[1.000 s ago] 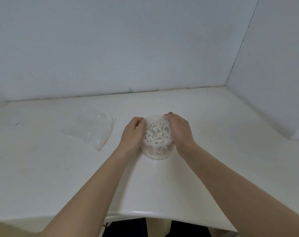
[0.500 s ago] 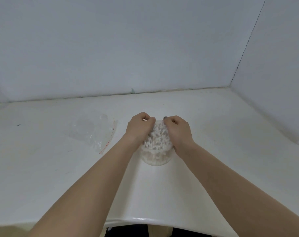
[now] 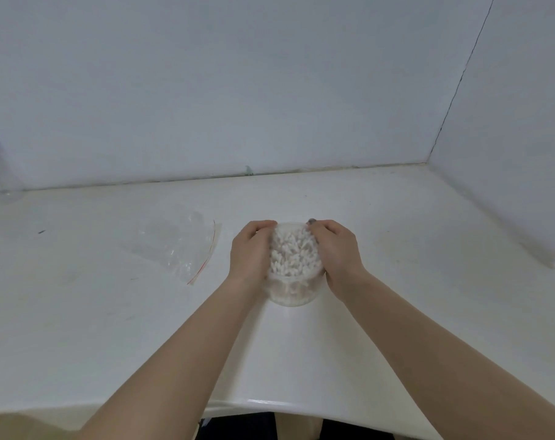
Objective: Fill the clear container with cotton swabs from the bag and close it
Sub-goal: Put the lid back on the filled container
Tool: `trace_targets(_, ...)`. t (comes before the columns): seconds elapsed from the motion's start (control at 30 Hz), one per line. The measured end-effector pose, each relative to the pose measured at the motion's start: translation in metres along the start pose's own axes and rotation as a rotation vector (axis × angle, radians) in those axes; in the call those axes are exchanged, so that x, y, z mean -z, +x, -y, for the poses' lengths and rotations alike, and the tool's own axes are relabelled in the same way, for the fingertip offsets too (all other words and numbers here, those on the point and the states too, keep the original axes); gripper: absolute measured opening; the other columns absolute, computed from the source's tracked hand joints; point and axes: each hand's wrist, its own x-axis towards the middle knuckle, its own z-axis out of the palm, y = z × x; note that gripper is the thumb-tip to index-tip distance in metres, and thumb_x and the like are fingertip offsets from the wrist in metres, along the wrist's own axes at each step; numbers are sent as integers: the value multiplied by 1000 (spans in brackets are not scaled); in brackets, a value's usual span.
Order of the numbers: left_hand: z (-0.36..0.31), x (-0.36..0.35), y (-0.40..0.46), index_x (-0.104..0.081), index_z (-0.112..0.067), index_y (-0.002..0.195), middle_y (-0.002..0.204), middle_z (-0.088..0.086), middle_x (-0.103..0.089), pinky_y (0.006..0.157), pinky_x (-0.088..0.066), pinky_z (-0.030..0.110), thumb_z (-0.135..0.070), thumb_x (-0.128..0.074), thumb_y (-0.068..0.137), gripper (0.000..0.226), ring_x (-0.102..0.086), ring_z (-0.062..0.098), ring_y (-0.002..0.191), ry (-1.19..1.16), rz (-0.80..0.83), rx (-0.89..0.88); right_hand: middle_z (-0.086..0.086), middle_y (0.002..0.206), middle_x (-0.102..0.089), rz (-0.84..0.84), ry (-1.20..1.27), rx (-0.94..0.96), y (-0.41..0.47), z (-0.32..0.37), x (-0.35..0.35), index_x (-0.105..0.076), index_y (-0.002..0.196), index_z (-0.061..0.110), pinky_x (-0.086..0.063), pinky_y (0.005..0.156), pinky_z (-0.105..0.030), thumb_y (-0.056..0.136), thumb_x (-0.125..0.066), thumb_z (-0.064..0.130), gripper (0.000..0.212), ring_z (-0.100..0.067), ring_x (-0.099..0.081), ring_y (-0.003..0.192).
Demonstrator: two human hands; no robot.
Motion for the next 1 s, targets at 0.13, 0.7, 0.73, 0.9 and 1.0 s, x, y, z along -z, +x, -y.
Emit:
trace_targets(0.13,0,2,5,-76,-21,98,108,-2,-76,84,-58,33,-10,-54,95,25,-72,19,101,-32,26,21,0,86,-75,-55,57,21,-3,-6,-5,-72,78,18,-58,90,-53,90,-64,29,18,-28,-73,95)
trace_targets(0.7,11,0,-11,-72,-29,101,101,-13,-75,93,-56,34,-27,-56,98,17,-70,10,101,85,-85,-78,-8,78,-62,-125,-182,162,-6,-3,-3,-61,90,-2,-46,71,-33,102,-49,39,44,-17,-56,74)
trace_targets(0.73,11,2,-10,-72,-29,101,101,-12,-75,94,-56,35,-26,-55,99,17,-70,11,102,96,-74,-83,-10,78,-61,-124,-169,151,-6,-5,-3,-61,90,-2,-46,72,-34,101,-49,39,45,-17,-56,74)
trace_targets(0.9,6,4,-9,-70,-28,102,109,-9,-73,99,-55,38,-27,-53,100,17,-69,14,107,48,-11,-43,-5,82,-61,-24,-164,81,-5,1,0,-59,96,-3,-48,74,-35,97,-48,50,54,-19,-61,79)
trace_targets(1.0,4,2,-12,-64,-26,116,110,-12,-65,88,-51,27,-27,-52,103,19,-65,12,105,23,-23,-63,0,96,-71,62,-213,35,-4,17,5,-68,101,11,-50,85,-35,98,-46,48,43,-18,-67,92)
